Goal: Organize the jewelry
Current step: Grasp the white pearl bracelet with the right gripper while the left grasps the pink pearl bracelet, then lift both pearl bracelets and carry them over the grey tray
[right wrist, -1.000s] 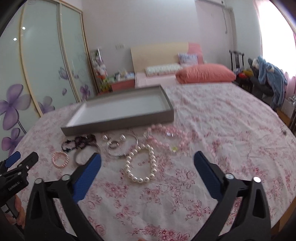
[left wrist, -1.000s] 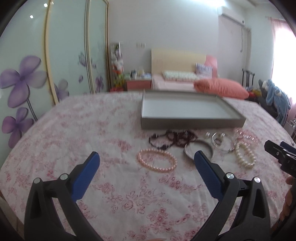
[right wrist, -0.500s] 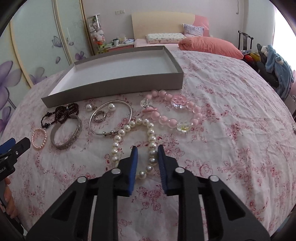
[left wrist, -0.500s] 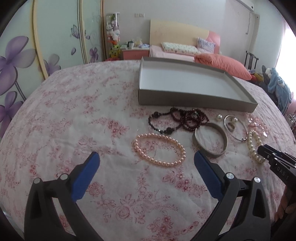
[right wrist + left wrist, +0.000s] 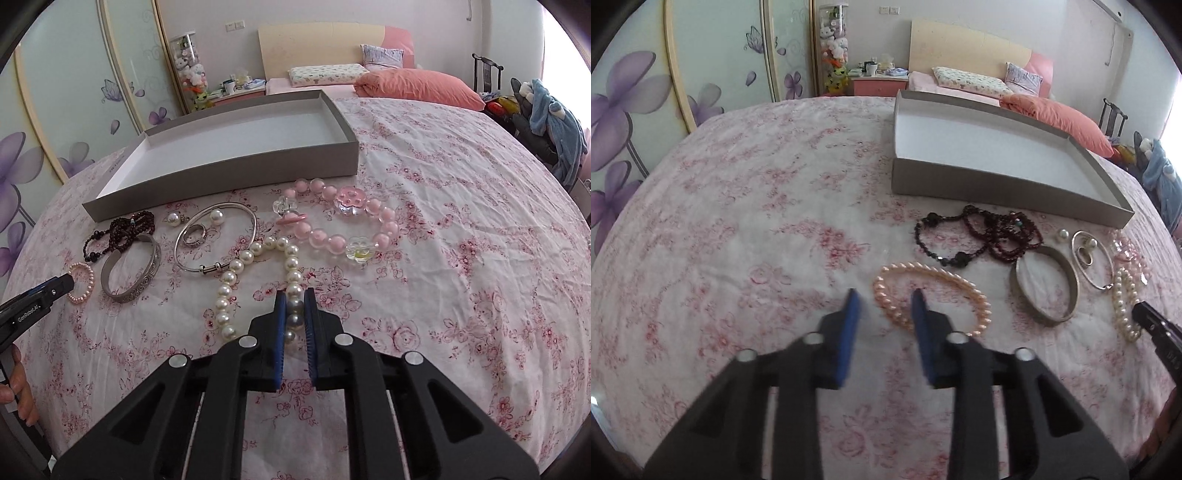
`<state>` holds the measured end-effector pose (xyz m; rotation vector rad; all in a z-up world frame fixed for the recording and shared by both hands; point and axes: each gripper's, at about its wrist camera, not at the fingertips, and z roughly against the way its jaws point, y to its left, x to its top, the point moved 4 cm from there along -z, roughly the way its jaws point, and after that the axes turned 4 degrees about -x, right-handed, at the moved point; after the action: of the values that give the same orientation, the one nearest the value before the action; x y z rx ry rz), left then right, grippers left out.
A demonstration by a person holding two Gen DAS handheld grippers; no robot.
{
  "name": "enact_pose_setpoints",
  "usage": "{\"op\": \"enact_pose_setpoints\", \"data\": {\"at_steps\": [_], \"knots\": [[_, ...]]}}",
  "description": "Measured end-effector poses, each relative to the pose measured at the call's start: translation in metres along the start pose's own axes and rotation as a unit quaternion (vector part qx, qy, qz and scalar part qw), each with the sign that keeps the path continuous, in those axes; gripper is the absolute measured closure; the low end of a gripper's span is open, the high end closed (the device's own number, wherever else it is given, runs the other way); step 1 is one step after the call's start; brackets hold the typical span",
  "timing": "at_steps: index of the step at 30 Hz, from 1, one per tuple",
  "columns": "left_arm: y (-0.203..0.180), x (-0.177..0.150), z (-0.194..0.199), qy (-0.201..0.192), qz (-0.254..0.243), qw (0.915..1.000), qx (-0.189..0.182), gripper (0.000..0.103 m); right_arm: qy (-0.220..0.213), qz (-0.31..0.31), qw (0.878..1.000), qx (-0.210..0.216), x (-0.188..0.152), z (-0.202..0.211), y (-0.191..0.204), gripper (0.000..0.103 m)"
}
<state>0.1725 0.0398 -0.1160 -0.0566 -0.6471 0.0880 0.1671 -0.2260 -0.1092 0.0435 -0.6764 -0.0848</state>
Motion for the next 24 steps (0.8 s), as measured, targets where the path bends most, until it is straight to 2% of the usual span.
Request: {"op": "enact_pose_setpoints", "data": {"at_steps": [2, 4, 5, 8, 10, 11, 15, 24], "knots": [[0.0038, 0.0003, 0.0003, -0.001, -0.002, 1.0, 0.005, 0.09, 0.0, 0.0, 1.0, 0.0, 0.0007, -0.0002, 0.0001, 0.092], [0.0051, 0.0, 0.002, 0.004, 0.003, 1.0, -0.001, 0.09, 0.0, 0.0, 1.0, 0.0, 0.0009, -0.0003, 0.0001, 0.092], [0.0045, -0.0009, 0.0026, 0.006, 0.004, 1.0, -0.004, 0.089, 0.0, 0.0, 1.0, 0.0, 0.0008, -0.0005, 0.0003, 0.092], [-0.0003, -0.0025, 0.0036, 0.008, 0.005, 0.9998, -0.016, 0.078, 0.0, 0.0, 1.0, 0.0, 0.0007, -0.0006, -0.0002, 0.092], [-0.0031, -0.0027, 0.0029, 0.006, 0.001, 0.9999, -0.012, 0.078, 0.0, 0.0, 1.0, 0.0, 0.0006, -0.0008, 0.0002, 0.092], [-0.0034, -0.0025, 0.0027, 0.005, 0.001, 0.9999, -0.012, 0.079, 0.0, 0.0, 1.0, 0.0, 0.0005, -0.0009, 0.0003, 0.092], [-0.0003, -0.0027, 0.0032, 0.004, 0.009, 0.9999, -0.012, 0.095, 0.0, 0.001, 1.0, -0.001, 0.0004, -0.0006, 0.0004, 0.092], [-0.0029, -0.0073, 0.005, -0.014, 0.001, 0.9999, -0.005, 0.096, 0.0, 0.006, 1.0, -0.006, 0.0006, -0.0011, -0.0002, 0.092]]}}
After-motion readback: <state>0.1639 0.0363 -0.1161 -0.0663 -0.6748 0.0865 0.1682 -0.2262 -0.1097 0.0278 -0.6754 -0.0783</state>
